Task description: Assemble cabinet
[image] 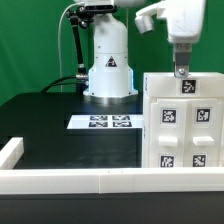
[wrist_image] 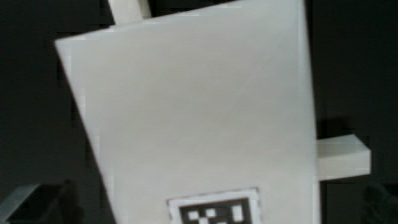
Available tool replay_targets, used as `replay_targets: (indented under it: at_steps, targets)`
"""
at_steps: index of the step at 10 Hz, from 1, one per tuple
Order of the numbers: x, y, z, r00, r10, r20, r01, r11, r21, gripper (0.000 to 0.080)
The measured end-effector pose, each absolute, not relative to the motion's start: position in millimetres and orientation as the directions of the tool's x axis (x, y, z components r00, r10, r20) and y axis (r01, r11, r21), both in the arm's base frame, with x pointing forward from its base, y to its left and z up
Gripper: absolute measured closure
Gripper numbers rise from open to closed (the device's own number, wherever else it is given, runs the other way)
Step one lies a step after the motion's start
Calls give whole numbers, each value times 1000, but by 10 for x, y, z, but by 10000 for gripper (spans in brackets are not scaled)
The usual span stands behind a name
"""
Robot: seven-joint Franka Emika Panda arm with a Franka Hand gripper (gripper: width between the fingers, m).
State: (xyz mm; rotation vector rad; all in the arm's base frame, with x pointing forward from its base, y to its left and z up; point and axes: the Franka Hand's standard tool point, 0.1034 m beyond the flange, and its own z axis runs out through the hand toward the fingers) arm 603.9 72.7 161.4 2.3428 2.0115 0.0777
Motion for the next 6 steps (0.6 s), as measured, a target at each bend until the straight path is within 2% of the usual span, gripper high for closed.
replay_targets:
  at_steps: [2,6]
  targets:
    - [6048,691,1547,7,999,-48,998,-4,61,3]
    - [6050,594,1509,44,998,-49,997,-41,60,3]
